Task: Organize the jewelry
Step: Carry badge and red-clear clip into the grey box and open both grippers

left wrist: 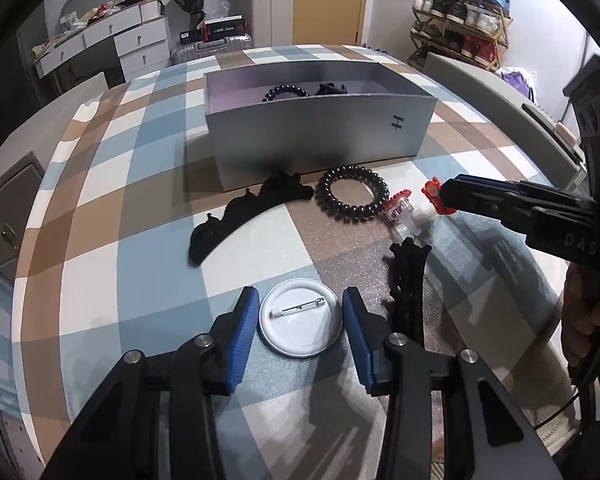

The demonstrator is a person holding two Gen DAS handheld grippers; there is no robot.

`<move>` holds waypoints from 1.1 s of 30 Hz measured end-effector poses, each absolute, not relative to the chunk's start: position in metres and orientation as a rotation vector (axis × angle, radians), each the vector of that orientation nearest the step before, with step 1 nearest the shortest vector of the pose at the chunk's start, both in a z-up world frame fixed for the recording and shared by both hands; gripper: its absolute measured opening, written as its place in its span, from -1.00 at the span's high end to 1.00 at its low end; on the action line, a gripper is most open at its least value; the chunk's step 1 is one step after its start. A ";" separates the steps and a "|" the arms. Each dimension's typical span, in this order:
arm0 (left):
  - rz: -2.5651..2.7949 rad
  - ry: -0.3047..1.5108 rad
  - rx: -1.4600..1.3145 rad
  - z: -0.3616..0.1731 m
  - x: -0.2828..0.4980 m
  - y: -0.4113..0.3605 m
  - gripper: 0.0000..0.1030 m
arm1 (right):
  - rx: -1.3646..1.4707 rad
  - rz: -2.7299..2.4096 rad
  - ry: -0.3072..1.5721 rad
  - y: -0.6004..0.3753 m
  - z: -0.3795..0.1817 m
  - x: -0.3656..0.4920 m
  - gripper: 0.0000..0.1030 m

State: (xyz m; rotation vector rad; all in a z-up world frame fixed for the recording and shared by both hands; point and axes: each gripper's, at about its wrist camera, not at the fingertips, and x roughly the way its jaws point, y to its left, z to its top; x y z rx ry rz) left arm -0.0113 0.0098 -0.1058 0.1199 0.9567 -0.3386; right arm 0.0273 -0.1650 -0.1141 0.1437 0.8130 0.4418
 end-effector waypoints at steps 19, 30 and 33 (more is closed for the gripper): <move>-0.284 0.829 -0.009 -0.049 0.005 0.030 0.28 | 0.279 0.552 0.722 -0.176 -0.089 0.029 0.44; -0.267 0.767 -0.076 -0.037 0.058 0.018 0.28 | 0.335 0.593 0.631 -0.180 -0.057 0.068 0.43; -0.281 0.772 -0.081 -0.038 0.070 0.013 0.28 | 0.331 0.577 0.633 -0.180 -0.054 0.086 0.43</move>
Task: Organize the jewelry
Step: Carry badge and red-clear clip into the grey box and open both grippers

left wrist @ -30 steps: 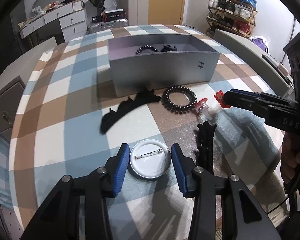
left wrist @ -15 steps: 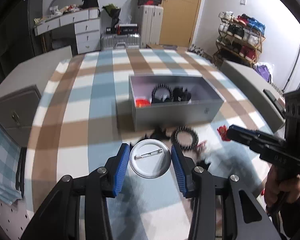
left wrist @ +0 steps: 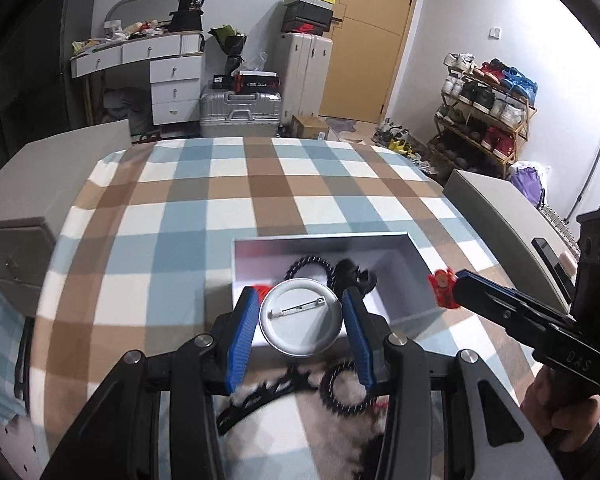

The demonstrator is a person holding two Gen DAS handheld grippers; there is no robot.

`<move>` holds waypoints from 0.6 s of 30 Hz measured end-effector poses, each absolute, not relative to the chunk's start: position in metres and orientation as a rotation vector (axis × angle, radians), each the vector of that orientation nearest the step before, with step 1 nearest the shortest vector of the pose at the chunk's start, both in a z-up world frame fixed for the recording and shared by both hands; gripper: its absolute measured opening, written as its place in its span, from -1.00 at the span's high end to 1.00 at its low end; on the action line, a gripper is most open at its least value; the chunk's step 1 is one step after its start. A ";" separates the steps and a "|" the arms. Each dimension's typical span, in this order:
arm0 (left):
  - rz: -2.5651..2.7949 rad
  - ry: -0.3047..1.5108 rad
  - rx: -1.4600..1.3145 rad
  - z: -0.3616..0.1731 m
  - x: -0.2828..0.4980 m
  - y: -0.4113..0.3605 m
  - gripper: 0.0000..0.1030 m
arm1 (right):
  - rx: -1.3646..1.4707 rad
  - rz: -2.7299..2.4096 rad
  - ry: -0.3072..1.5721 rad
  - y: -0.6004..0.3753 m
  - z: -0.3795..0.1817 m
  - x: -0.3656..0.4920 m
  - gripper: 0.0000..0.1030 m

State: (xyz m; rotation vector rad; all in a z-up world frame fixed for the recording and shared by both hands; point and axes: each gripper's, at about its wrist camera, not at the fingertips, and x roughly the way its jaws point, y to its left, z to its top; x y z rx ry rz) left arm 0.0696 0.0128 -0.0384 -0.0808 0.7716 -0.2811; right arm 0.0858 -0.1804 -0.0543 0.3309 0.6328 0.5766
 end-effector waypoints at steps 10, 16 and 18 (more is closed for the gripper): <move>-0.313 0.820 -0.104 -0.050 0.093 -0.001 0.28 | 0.262 0.554 0.626 -0.175 -0.055 0.120 0.43; -0.325 0.843 -0.114 -0.056 0.103 -0.005 0.28 | 0.178 0.494 0.611 -0.166 -0.059 0.129 0.41; -0.334 0.862 -0.117 -0.060 0.106 -0.007 0.28 | 0.154 0.488 0.631 -0.161 -0.064 0.133 0.41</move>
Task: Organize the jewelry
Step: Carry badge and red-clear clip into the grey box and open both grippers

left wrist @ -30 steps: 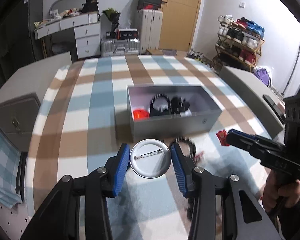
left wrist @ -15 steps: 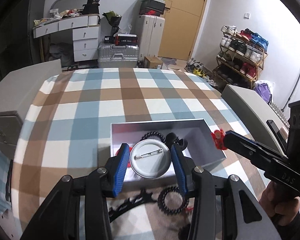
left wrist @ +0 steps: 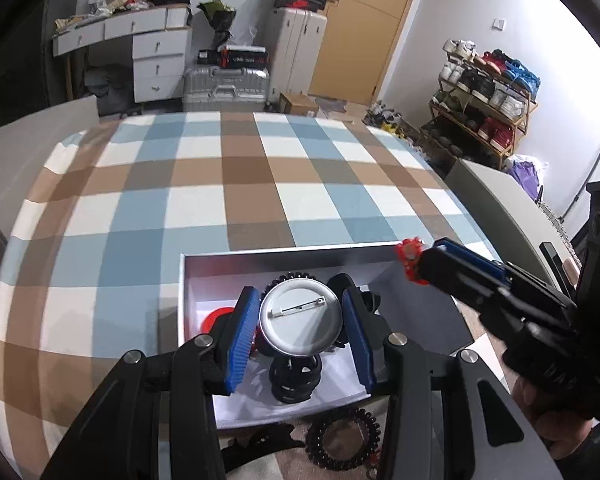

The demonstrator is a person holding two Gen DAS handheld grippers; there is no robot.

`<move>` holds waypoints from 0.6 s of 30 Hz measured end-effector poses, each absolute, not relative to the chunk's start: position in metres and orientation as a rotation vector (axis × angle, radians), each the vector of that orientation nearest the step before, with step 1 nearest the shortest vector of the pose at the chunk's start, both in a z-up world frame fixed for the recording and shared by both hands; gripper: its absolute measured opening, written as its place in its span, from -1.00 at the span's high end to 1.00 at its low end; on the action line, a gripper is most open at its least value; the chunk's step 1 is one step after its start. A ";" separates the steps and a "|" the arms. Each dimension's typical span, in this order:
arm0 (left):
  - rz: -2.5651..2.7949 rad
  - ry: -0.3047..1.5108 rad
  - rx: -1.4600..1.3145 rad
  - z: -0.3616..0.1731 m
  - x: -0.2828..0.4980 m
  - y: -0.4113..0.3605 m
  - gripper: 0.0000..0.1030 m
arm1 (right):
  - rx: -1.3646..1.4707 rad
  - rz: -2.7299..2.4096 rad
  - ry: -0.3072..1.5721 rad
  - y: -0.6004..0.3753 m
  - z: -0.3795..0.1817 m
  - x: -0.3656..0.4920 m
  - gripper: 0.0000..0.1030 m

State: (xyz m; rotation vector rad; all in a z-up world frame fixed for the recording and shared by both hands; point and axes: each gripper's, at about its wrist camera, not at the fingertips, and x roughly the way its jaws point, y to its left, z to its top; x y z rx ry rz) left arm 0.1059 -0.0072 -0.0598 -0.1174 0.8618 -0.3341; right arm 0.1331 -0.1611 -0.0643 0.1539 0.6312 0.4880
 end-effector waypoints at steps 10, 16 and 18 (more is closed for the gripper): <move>-0.376 0.886 -0.146 -0.064 0.110 -0.011 0.28 | 0.144 0.481 0.648 -0.157 -0.072 0.141 0.40; -0.411 0.860 -0.187 -0.060 0.110 -0.009 0.27 | 0.106 0.434 0.634 -0.156 -0.071 0.138 0.18; -0.393 0.870 -0.180 -0.060 0.112 -0.009 0.27 | 0.123 0.426 0.623 -0.161 -0.069 0.135 -0.09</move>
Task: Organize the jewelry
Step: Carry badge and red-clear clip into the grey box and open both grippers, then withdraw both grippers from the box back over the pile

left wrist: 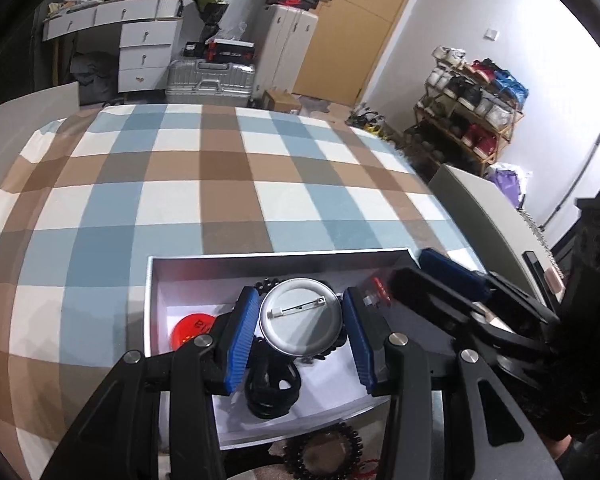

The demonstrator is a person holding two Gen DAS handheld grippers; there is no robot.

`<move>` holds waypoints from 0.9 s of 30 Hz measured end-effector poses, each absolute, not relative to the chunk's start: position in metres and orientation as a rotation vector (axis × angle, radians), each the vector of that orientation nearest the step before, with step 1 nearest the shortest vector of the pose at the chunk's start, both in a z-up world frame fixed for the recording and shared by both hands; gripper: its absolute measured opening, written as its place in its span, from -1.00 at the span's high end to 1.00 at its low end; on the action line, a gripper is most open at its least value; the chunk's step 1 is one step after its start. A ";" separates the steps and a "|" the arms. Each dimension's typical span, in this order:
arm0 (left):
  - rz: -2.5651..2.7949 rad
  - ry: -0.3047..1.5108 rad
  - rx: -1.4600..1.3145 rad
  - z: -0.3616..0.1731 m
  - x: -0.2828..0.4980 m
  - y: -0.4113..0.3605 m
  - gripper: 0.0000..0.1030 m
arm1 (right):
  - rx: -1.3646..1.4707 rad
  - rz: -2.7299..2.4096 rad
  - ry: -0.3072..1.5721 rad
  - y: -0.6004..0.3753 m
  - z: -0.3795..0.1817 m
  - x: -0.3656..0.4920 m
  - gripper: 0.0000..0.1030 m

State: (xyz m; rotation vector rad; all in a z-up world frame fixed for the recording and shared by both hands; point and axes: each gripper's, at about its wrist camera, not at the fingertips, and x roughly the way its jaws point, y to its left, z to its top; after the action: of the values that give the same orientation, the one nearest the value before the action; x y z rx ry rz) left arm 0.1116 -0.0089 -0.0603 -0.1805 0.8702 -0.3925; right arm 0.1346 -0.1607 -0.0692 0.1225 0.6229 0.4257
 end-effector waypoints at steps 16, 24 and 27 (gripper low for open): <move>-0.340 0.769 -0.074 -0.030 0.076 -0.015 -0.10 | 0.199 0.369 0.520 -0.189 -0.037 0.085 -0.69; -0.292 0.716 -0.063 -0.018 0.052 -0.007 -0.19 | 0.197 0.370 0.501 -0.190 -0.027 0.060 -0.82; -0.273 0.719 -0.073 -0.024 0.044 0.000 -0.37 | 0.191 0.424 0.534 -0.185 -0.032 0.052 -0.84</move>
State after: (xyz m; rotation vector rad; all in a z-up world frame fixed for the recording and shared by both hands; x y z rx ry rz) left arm 0.0442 -0.0001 -0.0238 -0.0727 0.7191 -0.2730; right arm 0.0522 -0.1848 -0.0316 0.1908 0.5345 0.4242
